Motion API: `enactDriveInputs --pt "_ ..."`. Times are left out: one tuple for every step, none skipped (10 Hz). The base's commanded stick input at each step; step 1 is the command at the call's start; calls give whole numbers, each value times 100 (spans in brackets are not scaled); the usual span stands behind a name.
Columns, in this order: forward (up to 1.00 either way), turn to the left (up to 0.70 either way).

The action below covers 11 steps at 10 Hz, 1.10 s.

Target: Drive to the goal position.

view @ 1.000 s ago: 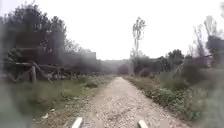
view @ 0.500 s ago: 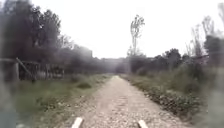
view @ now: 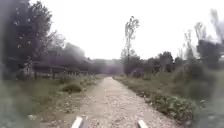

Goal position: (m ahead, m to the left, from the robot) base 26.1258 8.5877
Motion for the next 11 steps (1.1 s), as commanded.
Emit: enactDriveInputs --pt "100 -39" --pt "100 -17" --pt "100 0" --pt "100 0" --pt "100 0" --pt "100 0" --pt "100 0" --pt "100 0" --pt "100 0" --pt "100 0" --pt "100 0"
